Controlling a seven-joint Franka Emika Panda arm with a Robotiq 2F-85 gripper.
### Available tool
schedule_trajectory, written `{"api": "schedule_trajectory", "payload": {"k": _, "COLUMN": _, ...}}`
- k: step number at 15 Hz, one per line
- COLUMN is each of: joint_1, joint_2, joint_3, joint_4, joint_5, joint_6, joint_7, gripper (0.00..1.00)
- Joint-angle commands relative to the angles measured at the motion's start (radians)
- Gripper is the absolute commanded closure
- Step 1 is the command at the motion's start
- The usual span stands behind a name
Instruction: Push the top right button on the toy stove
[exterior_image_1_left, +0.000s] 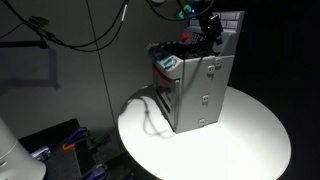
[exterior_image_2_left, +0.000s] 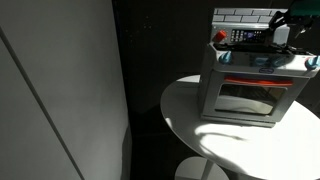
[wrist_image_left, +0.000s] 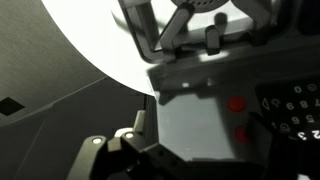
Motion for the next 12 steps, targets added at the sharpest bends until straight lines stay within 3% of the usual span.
{"api": "schedule_trajectory", "payload": {"k": 1, "joint_1": 0.014, "joint_2": 0.007, "joint_3": -0.015, "joint_4": 0.023, "joint_5": 0.012, "joint_6": -0.005, "joint_7": 0.008, "gripper": 0.00}}
{"api": "schedule_trajectory", "payload": {"k": 12, "joint_1": 0.012, "joint_2": -0.033, "joint_3": -0.005, "joint_4": -0.006, "joint_5": 0.038, "joint_6": -0.034, "joint_7": -0.019, "gripper": 0.00}}
